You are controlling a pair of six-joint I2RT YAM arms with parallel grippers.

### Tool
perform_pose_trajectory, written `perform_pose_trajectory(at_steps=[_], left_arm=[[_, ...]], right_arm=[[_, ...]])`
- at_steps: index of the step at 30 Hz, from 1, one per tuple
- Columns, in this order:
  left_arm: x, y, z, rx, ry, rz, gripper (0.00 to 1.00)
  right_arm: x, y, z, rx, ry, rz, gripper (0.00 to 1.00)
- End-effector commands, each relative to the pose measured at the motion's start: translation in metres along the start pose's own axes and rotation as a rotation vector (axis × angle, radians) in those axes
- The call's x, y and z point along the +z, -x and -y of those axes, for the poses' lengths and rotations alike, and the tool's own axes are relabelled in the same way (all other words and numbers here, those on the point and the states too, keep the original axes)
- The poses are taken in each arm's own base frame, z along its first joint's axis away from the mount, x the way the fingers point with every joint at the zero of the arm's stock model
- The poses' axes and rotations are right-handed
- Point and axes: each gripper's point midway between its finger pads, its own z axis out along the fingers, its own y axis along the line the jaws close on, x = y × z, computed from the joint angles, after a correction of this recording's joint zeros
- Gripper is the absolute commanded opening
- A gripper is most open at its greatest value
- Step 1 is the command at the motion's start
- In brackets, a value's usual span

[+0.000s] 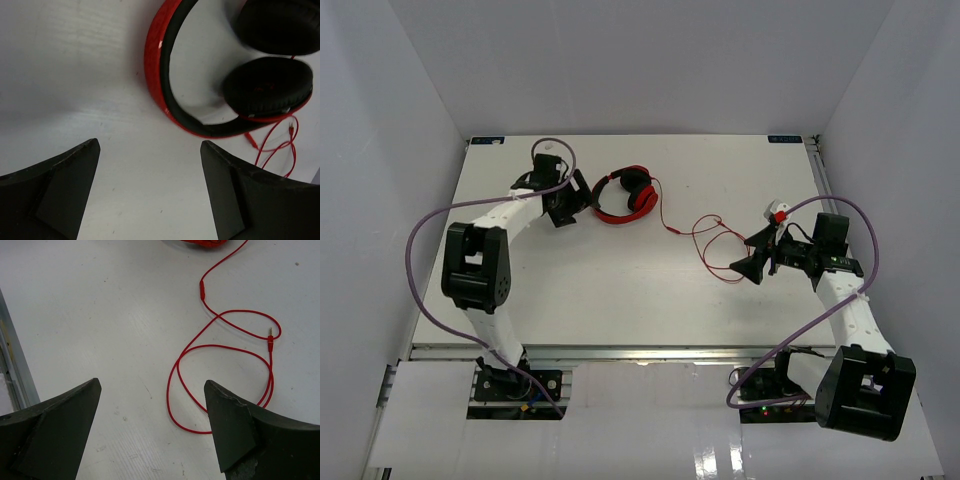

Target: Wrap the headphones

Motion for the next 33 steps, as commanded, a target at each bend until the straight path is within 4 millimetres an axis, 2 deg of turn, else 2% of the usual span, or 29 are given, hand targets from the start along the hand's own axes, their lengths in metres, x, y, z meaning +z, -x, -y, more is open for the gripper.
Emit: perform_pose_trajectory(at_steps=[1, 2, 5, 7, 10, 14, 17, 19, 22, 25, 29, 31, 33], left_arm=[[0.023, 0.007, 0.006, -0.041, 0.112, -0.007, 0.87], [0.027, 0.014, 0.013, -0.041, 0.126, 0.002, 0.86], [0.050, 0.010, 0.004, -0.041, 0.241, -0.021, 0.79], [0.056, 0.028, 0.008, -0.022, 0.291, 0.038, 0.77], [0.069, 0.031, 0.001, 0.000, 0.347, 0.044, 0.68], [0.081, 0.031, -0.012, 0.029, 0.403, 0.048, 0.47], [0.087, 0.030, -0.012, 0.081, 0.396, 0.042, 0.19], [0.089, 0.026, -0.009, 0.126, 0.377, 0.026, 0.08], [0.085, 0.024, 0.000, 0.202, 0.353, 0.029, 0.00], [0.052, 0.038, 0.031, 0.267, 0.252, 0.088, 0.00], [-0.017, 0.048, 0.091, 0.413, -0.007, 0.213, 0.00], [-0.040, 0.035, 0.097, 0.479, -0.061, 0.212, 0.00], [-0.072, 0.028, 0.109, 0.530, -0.129, 0.235, 0.00]], right_arm=[[0.000, -0.002, -0.002, -0.014, 0.017, 0.011, 0.90], [0.000, -0.003, -0.002, -0.014, 0.016, 0.011, 0.90], [-0.001, -0.003, -0.001, -0.013, 0.014, 0.012, 0.90], [-0.002, -0.003, -0.001, -0.016, 0.011, 0.014, 0.90], [-0.003, -0.003, -0.001, -0.013, 0.011, 0.018, 0.90], [-0.005, -0.001, -0.001, -0.013, 0.010, 0.025, 0.90], [-0.006, 0.000, -0.001, -0.011, 0.009, 0.029, 0.90], [-0.006, -0.001, -0.001, -0.007, 0.009, 0.028, 0.90], [-0.007, -0.001, -0.002, -0.016, 0.015, 0.029, 0.90], [-0.008, 0.001, -0.011, -0.069, 0.058, 0.035, 0.90], [-0.015, 0.007, -0.037, -0.262, 0.143, 0.057, 0.90], [-0.014, 0.012, -0.036, -0.335, 0.132, 0.057, 0.90], [-0.012, 0.022, -0.027, -0.327, 0.086, 0.059, 0.90]])
